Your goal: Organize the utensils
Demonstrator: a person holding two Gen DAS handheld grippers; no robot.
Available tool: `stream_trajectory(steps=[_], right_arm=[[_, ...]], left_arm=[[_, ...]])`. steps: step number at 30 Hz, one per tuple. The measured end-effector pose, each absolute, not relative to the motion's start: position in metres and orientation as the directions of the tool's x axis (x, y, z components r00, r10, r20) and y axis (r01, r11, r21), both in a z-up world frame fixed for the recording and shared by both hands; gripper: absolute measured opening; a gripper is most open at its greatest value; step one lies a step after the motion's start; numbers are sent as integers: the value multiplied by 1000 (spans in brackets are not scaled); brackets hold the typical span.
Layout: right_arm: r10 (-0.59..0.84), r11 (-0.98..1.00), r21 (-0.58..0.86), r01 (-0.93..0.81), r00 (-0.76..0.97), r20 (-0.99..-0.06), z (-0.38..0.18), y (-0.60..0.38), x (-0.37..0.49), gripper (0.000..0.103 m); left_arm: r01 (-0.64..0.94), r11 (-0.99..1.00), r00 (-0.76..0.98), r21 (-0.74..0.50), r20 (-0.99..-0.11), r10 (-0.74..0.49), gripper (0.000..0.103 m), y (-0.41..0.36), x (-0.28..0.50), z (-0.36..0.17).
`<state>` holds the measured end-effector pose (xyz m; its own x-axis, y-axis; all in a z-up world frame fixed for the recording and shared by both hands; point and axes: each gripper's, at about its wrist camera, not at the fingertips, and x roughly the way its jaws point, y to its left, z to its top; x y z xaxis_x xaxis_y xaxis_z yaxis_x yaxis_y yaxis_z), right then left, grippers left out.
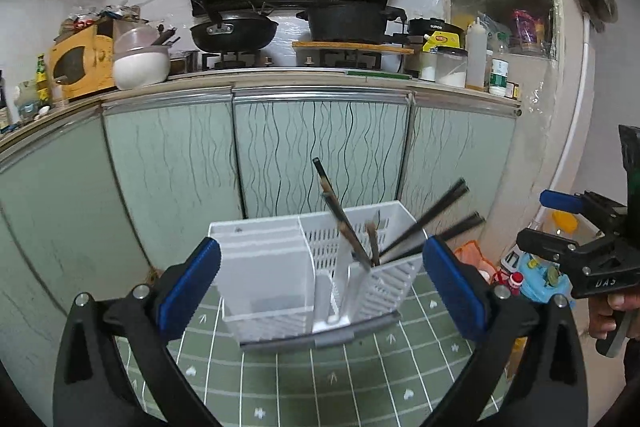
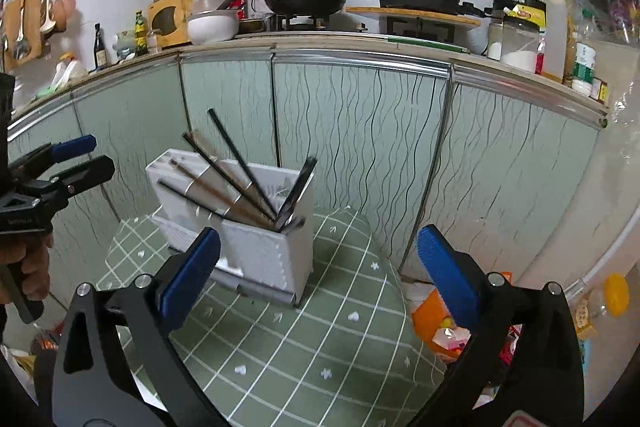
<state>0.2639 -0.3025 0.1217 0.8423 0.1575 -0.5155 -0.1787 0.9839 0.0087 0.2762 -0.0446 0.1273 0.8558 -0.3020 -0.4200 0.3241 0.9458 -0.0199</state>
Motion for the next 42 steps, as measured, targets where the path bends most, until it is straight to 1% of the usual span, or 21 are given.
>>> stream_trajectory(steps=[4,12,22,25,27,33,42], right_arm=[[124,987,-31,-161,856,-502,118,-293,233,95],[80,989,-74,-132,872,-483,107,-279,183,95],[38,994,-71,-86,858,-512,69,-278,133,95],[20,995,-71,-67,855,-518,58,-280,121,95],[15,996,-65,-58,853,-522,49,-281,113,95],[8,996,-71,-54,847,-532,26,-279,99,95],[24,997,-43,-57,833,-553,3,-275,87,95]], left_arm=[[308,951,863,6,-424,-276,99,-43,248,121],[263,965,872,5,-430,-236,99,-34,202,109],[198,979,872,40,-464,-158,99,-13,162,70],[187,981,876,58,-462,-140,99,-9,149,56],[185,981,883,67,-450,-136,99,-8,140,50],[159,985,884,71,-454,-110,99,-6,122,31],[144,986,871,80,-483,-88,99,-7,102,8]])
